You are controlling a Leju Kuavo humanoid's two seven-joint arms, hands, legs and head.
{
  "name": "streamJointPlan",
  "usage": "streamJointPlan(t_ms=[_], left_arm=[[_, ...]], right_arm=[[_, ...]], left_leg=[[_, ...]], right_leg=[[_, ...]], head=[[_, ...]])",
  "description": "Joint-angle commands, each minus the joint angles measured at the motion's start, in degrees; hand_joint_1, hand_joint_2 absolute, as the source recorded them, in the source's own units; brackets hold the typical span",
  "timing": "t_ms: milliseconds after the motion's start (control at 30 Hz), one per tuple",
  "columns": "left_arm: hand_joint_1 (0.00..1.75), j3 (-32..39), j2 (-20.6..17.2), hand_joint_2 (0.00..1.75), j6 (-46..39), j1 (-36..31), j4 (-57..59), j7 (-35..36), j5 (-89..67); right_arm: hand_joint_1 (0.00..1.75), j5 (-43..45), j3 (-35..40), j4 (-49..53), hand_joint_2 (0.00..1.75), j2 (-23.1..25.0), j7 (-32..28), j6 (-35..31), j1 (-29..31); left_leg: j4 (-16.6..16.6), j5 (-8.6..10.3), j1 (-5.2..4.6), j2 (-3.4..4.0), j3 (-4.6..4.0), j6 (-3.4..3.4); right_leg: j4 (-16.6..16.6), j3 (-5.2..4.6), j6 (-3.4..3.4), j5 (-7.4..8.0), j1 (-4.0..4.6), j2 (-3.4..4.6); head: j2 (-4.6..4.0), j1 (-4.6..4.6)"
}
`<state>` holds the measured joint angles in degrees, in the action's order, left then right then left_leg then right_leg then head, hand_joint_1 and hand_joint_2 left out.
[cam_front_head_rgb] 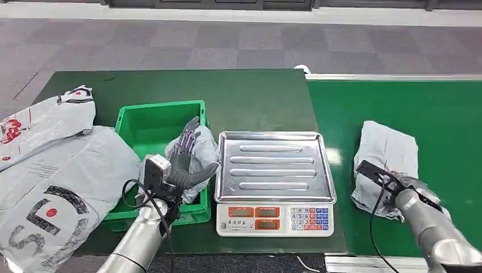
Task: Moved the parcel from conveyor to table for the left to box.
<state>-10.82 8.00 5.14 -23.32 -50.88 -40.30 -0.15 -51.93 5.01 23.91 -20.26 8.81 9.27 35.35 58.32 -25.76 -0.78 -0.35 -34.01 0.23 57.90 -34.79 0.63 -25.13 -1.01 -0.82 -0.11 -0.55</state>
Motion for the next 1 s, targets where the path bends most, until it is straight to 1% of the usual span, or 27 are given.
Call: streamJointPlan(t_ms=[33, 100, 133, 167, 200, 233, 267, 300, 333, 400, 433, 467, 500, 533, 567, 600, 633, 667, 733, 767, 800, 833, 867, 900, 933, 967, 1000], left_arm=[[0.00, 1.5, -1.2, 1.75, -0.5, -0.6, 2.1, 0.3, 0.0], [0.00, 1.8, -1.2, 1.75, -0.2, -0.9, 2.4, 0.3, 0.5], [0.00, 1.8, -1.2, 1.75, -0.2, -0.9, 2.4, 0.3, 0.5], [0.00, 2.3, -1.4, 1.75, 0.2, -0.5, 2.0, 0.3, 1.1], [0.00, 2.5, -1.5, 1.75, 0.2, -0.2, 1.7, 0.3, 1.2], [0.00, 2.5, -1.5, 1.75, 0.2, -0.2, 1.7, 0.3, 1.2], [0.00, 2.5, -1.7, 1.75, 0.3, 0.1, 1.3, 0.3, 1.3], [0.00, 2.5, -1.7, 1.75, 0.3, 0.1, 1.3, 0.3, 1.3], [0.00, 2.5, -1.7, 1.75, 0.3, 0.1, 1.3, 0.3, 1.3], [0.00, 3.0, -1.9, 1.75, -0.4, 1.4, -0.3, 0.3, 1.3], [0.00, 3.6, -2.3, 1.75, -1.2, 3.8, -3.3, 0.3, 1.0], [0.00, 3.7, -2.5, 1.75, -1.3, 4.8, -4.4, 0.3, 0.8], [0.00, 3.7, -2.6, 1.75, -1.3, 5.7, -5.8, 0.3, 0.7], [0.00, 3.8, -2.5, 1.75, -1.1, 5.9, -6.0, 0.3, 0.5], [0.00, 3.7, -2.1, 1.75, -0.7, 5.5, -5.9, 0.3, 0.4], [0.00, 3.6, -1.9, 1.75, -0.5, 5.1, -5.6, 0.3, 0.3], [0.00, 3.3, -1.6, 1.75, -0.2, 4.2, -4.9, 0.3, 0.1], [0.00, 3.3, -1.6, 1.75, -0.2, 4.2, -4.9, 0.3, 0.1], [0.00, 3.3, -1.6, 1.75, -0.2, 4.2, -4.9, 0.3, 0.1], [0.00, 3.2, -1.3, 1.75, -0.4, 3.5, -4.2, 0.3, 0.1], [0.00, 2.8, -1.4, 1.75, 0.0, 3.1, -4.1, 0.3, 0.2], [0.00, 2.3, -0.9, 1.75, 0.7, 1.6, -2.9, 0.3, 0.2], [0.00, 2.4, -0.8, 1.75, 0.7, 1.2, -2.8, 0.3, 0.2], [0.00, 2.4, -0.8, 1.75, 0.6, 1.2, -3.1, 0.3, 0.3], [0.00, 2.4, -0.9, 1.75, 0.5, 1.1, -3.1, 0.3, 0.3], [0.00, 2.4, -0.9, 1.75, 0.6, 1.1, -3.2, 0.3, 0.4], [0.00, 2.4, -1.0, 1.75, 0.7, 1.1, -3.3, 0.3, 0.4]], right_arm=[[1.75, 0.8, 4.1, -3.2, 1.75, 3.3, -1.2, -0.1, 2.2], [1.75, 0.9, 4.2, -2.8, 1.75, 3.3, -2.1, -0.3, 2.6], [1.75, 0.9, 4.2, -2.8, 1.75, 3.3, -2.1, -0.3, 2.6], [1.75, 1.4, 3.6, -2.3, 1.75, 3.2, -3.3, -1.7, 2.9], [1.75, 1.5, 3.4, -2.0, 1.75, 3.3, -3.7, -2.7, 3.1], [1.75, 1.5, 3.4, -2.0, 1.75, 3.3, -3.7, -2.7, 3.1], [1.75, 1.5, 3.4, -1.9, 1.75, 3.3, -3.5, -2.3, 3.8], [1.75, 1.5, 3.4, -1.9, 1.75, 3.3, -3.5, -2.3, 3.8], [1.75, 1.5, 3.4, -1.9, 1.75, 3.3, -3.5, -2.3, 3.8], [1.75, 3.5, 1.1, 0.1, 1.75, 3.9, -6.8, -8.3, 3.7], [1.75, 6.1, -2.0, 3.8, 1.75, 5.1, -11.7, -16.6, 3.7], [1.75, 8.1, -4.2, 7.3, 1.75, 5.9, -15.2, -21.1, 3.6], [1.75, 10.8, -6.6, 13.1, 1.75, 6.5, -20.0, -25.6, 2.1], [1.75, 13.0, -8.5, 20.0, 1.75, 6.9, -22.8, -27.9, 0.1], [1.75, 17.2, -11.0, 31.2, 1.75, 7.3, -27.6, -29.8, -3.9], [1.75, 19.2, -11.9, 36.8, 1.75, 7.4, -29.7, -30.0, -6.2], [1.75, 21.3, -13.3, 47.8, 1.75, 7.6, -33.1, -31.6, -10.8], [1.75, 21.3, -13.3, 47.8, 1.75, 7.6, -33.1, -31.6, -10.8], [1.75, 21.3, -13.3, 47.8, 1.75, 7.6, -33.1, -31.6, -10.8], [1.75, 21.5, -13.5, 51.5, 1.75, 7.9, -32.4, -31.2, -13.0], [1.75, 25.2, -14.1, 58.4, 1.75, 8.6, -36.2, -30.4, -15.7], [1.75, 27.2, -10.7, 74.4, 1.75, 11.4, -41.8, -30.2, -22.3], [1.75, 27.2, -7.8, 76.1, 1.75, 11.9, -42.4, -28.7, -22.7], [1.75, 29.4, -4.0, 76.8, 1.75, 11.2, -42.2, -23.1, -22.6], [1.75, 28.0, -1.2, 76.5, 1.75, 11.7, -40.8, -21.1, -22.0], [1.75, 27.0, 0.7, 75.8, 1.75, 12.5, -40.1, -20.5, -21.4], [1.75, 28.3, 3.7, 73.9, 1.75, 12.2, -37.9, -15.9, -20.5]], left_leg=[[-0.1, -0.04, 0.11, 0.32, 0.16, -0.14], [0.0, -0.03, 0.07, 0.21, 0.10, -0.09], [-0.1, -0.03, 0.09, 0.30, 0.13, -0.14], [0.0, -0.03, 0.07, 0.22, 0.10, -0.10], [-0.1, -0.03, 0.13, 0.29, 0.13, -0.14], [-0.1, -0.03, 0.06, 0.20, 0.11, -0.10], [-0.1, -0.04, 0.10, 0.33, 0.14, -0.14], [-0.1, -0.03, 0.02, 0.20, 0.09, -0.08], [0.0, -0.05, 0.03, 0.28, 0.10, -0.10], [0.0, -0.04, 0.04, 0.24, 0.10, -0.09], [-0.1, -0.06, 0.07, 0.42, 0.15, -0.14], [-0.1, -0.04, 0.02, 0.31, 0.11, -0.10], [-0.1, -0.08, 0.03, 0.61, 0.17, -0.14], [-0.1, -0.07, 0.00, 0.52, 0.09, -0.12], [-0.1, -0.05, -0.03, 0.47, 0.04, -0.10], [-0.1, -0.08, 0.02, 0.61, 0.12, -0.14], [-0.1, -0.03, -0.01, 0.38, 0.04, -0.12], [-0.1, -0.07, 0.04, 0.49, 0.09, -0.18], [-0.1, -0.07, 0.04, 0.49, 0.09, -0.18], [-0.1, -0.07, 0.05, 0.50, 0.09, -0.19], [-0.1, -0.04, 0.01, 0.38, 0.09, -0.13], [-0.1, -0.05, 0.11, -0.05, 0.07, -0.20], [-0.1, -0.07, 0.14, -0.23, 0.03, -0.20], [-0.1, -0.06, 0.10, -0.17, -0.01, -0.17], [0.0, -0.05, 0.12, -0.22, -0.02, -0.18], [-0.1, -0.04, 0.08, -0.11, -0.06, -0.14], [-0.1, -0.11, 0.12, 0.08, 0.01, -0.20]], right_leg=[[-0.2, 0.09, -0.09, 0.09, 0.11, 0.36], [-0.1, 0.05, -0.06, 0.04, 0.06, 0.23], [-0.1, 0.05, -0.09, 0.09, 0.09, 0.33], [-0.1, 0.04, -0.06, 0.05, 0.07, 0.23], [-0.2, 0.07, -0.09, 0.09, 0.12, 0.32], [-0.1, 0.05, -0.07, 0.04, 0.06, 0.22], [-0.1, 0.05, -0.09, 0.08, 0.09, 0.36], [0.0, 0.02, -0.06, 0.04, 0.02, 0.22], [0.0, 0.01, -0.07, 0.05, 0.03, 0.30], [0.0, 0.02, -0.06, 0.04, 0.03, 0.26], [-0.1, 0.03, -0.09, 0.09, 0.06, 0.45], [-0.1, 0.01, -0.07, 0.06, 0.01, 0.33], [-0.1, -0.03, -0.10, 0.11, 0.02, 0.64], [0.0, -0.04, -0.09, 0.09, 0.00, 0.55], [0.0, -0.10, -0.07, 0.08, -0.04, 0.49], [-0.1, -0.07, -0.12, 0.12, 0.00, 0.63], [0.0, -0.11, -0.10, 0.07, -0.02, 0.39], [0.0, -0.09, -0.15, 0.09, 0.03, 0.52], [0.0, -0.09, -0.15, 0.09, 0.03, 0.52], [-0.1, -0.08, -0.15, 0.09, 0.04, 0.54], [0.0, -0.08, -0.11, 0.06, 0.01, 0.40], [0.0, 0.01, -0.17, -0.07, 0.11, -0.01], [0.0, 0.04, -0.24, -0.18, 0.13, -0.19], [0.0, -0.04, -0.21, -0.14, 0.10, -0.14], [0.0, -0.02, -0.22, -0.15, 0.12, -0.19], [0.0, -0.10, -0.21, -0.14, 0.08, -0.09], [0.0, -0.08, -0.24, -0.13, 0.11, 0.11]], head=[[0.00, 0.00], [0.00, 0.00], [0.00, 0.00], [0.00, 0.00], [0.00, 0.00], [0.00, 0.00], [0.00, 0.00], [0.00, 0.00], [0.00, 0.00], [0.00, 0.00], [0.00, 0.00], [0.00, 0.00], [0.00, 0.00], [0.00, 0.00], [0.00, 0.00], [-0.02, 0.00], [0.00, 0.00], [0.00, 0.00], [0.00, 0.00], [0.00, 0.00], [0.00, 0.00], [0.00, 0.00], [0.00, 0.00], [0.00, 0.00], [0.00, 0.00], [0.00, 0.02], [0.00, 0.00]])
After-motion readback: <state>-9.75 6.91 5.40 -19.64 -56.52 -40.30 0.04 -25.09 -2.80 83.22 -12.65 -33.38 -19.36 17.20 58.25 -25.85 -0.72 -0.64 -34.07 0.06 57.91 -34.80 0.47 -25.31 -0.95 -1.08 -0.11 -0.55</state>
